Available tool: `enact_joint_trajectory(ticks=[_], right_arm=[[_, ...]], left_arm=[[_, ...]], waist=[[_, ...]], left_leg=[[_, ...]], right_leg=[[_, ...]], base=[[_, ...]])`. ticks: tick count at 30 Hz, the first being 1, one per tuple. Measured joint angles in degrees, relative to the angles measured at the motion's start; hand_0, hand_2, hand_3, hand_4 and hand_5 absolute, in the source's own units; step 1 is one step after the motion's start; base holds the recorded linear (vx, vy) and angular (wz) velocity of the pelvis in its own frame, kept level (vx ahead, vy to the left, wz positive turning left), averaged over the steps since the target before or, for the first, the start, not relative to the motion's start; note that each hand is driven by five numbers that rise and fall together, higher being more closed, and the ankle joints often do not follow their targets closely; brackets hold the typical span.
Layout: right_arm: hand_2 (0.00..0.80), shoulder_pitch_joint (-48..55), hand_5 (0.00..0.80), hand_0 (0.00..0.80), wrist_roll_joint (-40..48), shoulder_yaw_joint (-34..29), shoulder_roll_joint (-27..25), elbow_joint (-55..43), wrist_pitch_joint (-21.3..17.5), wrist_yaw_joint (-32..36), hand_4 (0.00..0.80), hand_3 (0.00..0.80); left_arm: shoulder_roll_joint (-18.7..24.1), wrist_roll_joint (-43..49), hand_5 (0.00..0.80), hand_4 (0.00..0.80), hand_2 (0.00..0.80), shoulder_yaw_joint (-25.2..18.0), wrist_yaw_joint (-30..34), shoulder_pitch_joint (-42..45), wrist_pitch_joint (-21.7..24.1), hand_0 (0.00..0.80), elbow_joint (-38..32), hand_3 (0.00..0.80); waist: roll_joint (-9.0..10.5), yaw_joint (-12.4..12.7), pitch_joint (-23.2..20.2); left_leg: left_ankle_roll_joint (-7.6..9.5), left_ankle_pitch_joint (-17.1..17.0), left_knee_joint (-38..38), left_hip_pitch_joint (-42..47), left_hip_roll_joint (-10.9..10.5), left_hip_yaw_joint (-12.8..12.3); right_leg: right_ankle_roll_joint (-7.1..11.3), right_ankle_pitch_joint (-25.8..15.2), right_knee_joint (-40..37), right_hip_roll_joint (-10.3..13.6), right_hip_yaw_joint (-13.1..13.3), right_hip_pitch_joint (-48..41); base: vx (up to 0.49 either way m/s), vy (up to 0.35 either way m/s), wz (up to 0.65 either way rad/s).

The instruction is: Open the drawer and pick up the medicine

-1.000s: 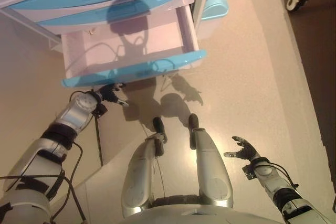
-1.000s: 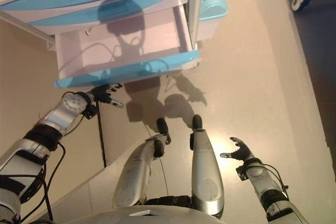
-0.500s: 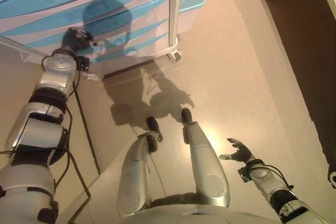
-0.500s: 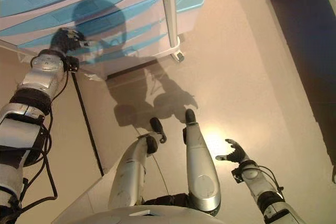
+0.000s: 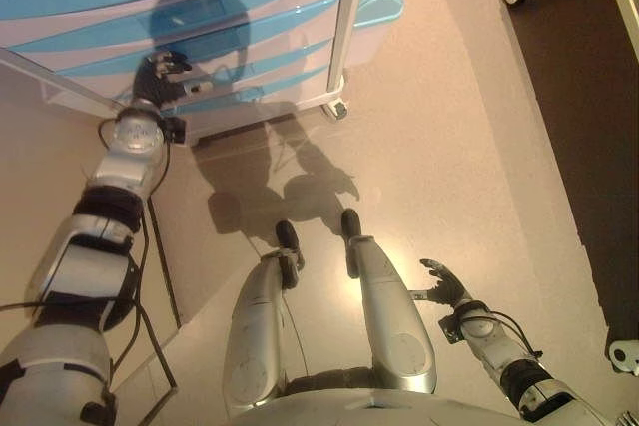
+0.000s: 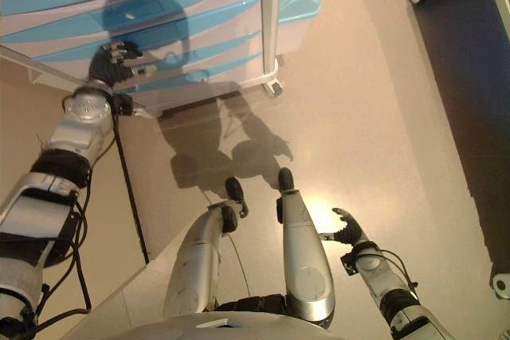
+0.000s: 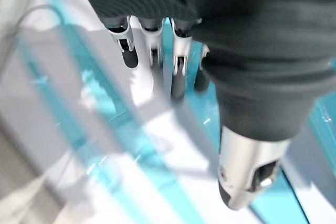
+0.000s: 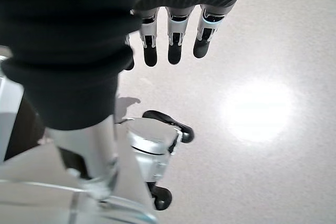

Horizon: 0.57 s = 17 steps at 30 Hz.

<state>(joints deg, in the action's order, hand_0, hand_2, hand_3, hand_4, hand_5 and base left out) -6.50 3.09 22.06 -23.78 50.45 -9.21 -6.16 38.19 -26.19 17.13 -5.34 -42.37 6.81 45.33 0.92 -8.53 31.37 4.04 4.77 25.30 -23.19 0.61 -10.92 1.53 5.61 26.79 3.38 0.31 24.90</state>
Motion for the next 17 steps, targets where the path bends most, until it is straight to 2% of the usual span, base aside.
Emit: enact_joint_trajectory(ticks=[4,7,10,14,17], right_arm=[[0.000,1.15,0.000,0.000,-0.36,-1.94,0.57,0.60,0.46,0.17,0.000,0.000],[0.000,2.12,0.000,0.000,-0.44,-4.25,1.18,0.80,0.29,0.67,0.000,0.000],[0.000,2.22,0.000,0.000,-0.04,-6.84,2.46,0.82,-0.87,3.88,0.000,0.000],[0.000,3.53,0.000,0.000,4.22,-8.31,6.24,1.80,-0.97,11.10,0.000,0.000],[0.000,4.13,0.000,0.000,6.44,-9.07,8.56,7.04,-0.95,14.68,0.000,0.000]], left_arm=[[-6.59,-3.61,0.000,0.000,0.000,-4.02,5.03,12.55,2.41,0.000,-2.99,0.000],[-12.65,-4.09,0.000,0.000,0.000,-4.66,7.15,23.41,3.45,0.000,-3.59,0.000],[-16.52,-4.17,0.000,0.000,0.000,-6.01,9.28,31.04,3.39,0.000,-2.00,0.000],[-20.60,-6.56,0.000,0.000,0.000,-8.37,12.32,38.84,3.44,0.000,4.89,0.000],[-23.76,-7.62,0.000,0.000,0.000,-10.31,14.73,41.62,3.44,0.000,11.80,0.000]], waist=[[-0.01,1.99,-0.01],[0.07,4.20,-0.22],[0.03,5.83,-0.57],[-0.40,7.32,-9.68],[-1.17,8.30,-16.15]], left_leg=[[-0.51,-2.07,-5.81,5.81,-1.00,1.29],[-1.28,-4.09,-11.18,10.90,-1.63,2.75],[-1.98,-5.97,-16.17,15.82,-1.66,4.17],[-2.37,-7.85,-21.85,19.66,-1.59,5.96],[-2.79,-7.60,-23.96,22.85,-1.59,6.71]], right_leg=[[-0.23,-0.18,-3.88,0.95,-1.87,-5.50],[-0.47,-0.28,-7.21,1.03,-3.34,-9.97],[-1.11,-0.75,-10.80,0.79,-5.52,-14.93],[-1.24,-0.82,-15.17,0.23,-7.58,-19.01],[-1.25,-0.67,-18.14,-0.04,-8.90,-22.92]], base=[[0.033,-0.057,0.21],[0.042,-0.059,0.25],[0.037,-0.061,0.25],[0.044,-0.066,0.22],[0.049,-0.059,0.15]])
